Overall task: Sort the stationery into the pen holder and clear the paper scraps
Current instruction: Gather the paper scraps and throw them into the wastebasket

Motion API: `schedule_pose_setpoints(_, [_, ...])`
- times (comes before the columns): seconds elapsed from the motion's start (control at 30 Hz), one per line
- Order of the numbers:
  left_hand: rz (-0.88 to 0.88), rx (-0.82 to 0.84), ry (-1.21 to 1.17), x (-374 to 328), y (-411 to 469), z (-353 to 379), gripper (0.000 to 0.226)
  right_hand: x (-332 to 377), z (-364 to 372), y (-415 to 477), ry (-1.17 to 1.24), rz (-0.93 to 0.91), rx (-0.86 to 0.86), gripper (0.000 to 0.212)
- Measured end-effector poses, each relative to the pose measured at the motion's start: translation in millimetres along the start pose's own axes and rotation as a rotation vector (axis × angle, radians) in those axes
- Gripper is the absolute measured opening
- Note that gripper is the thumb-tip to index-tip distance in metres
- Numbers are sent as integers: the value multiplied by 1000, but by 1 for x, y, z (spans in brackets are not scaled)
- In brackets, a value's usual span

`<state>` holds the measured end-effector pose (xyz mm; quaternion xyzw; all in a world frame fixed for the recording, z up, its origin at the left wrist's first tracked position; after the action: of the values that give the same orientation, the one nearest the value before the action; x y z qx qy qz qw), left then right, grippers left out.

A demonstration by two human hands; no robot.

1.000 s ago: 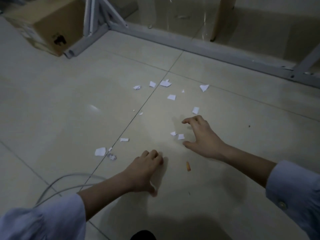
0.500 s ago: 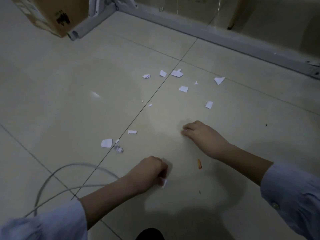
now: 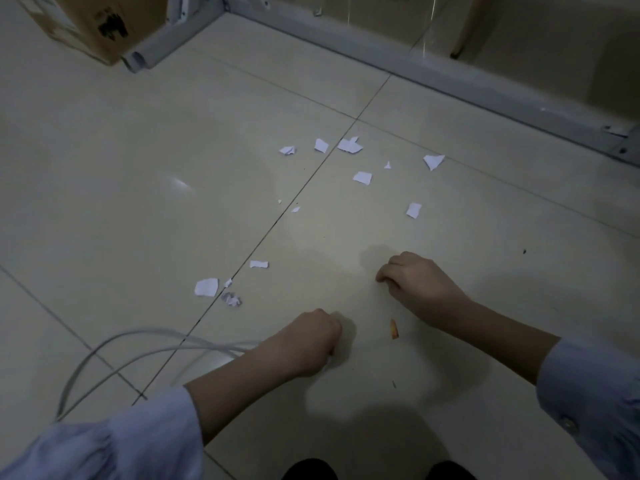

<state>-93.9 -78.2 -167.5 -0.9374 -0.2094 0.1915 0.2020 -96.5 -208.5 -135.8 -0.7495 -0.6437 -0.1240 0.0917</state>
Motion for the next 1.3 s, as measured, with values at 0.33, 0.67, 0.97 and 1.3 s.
schedule_pose_setpoints(0.33, [-343, -524, -448, 86, -19, -79, 6, 24, -18, 43, 458, 263, -131, 12])
schedule_pose_setpoints(0.67, [-651, -747, -504, 171, -87, -80, 14, 114, 15, 98, 532, 125, -5, 20])
schedule_pose_setpoints(0.97, [-536, -657, -374, 179, -81, -67, 12, 163, 55, 123, 169, -257, 41, 21])
schedule_pose_setpoints(1.3, [-411, -809, -234, 170, -84, -60, 9, 171, 64, 91, 47, -513, -9, 35])
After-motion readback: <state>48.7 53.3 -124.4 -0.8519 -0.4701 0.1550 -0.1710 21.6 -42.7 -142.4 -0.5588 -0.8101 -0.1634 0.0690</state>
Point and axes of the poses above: each hand's wrist, its own y-axis towards the middle knuckle, its own z-axis out of the palm, x = y × z, the point moved 10 cm from there along y, towards the middle knuckle, and after that the axes turned 13 degrees about -x, right-handed, at the moved point
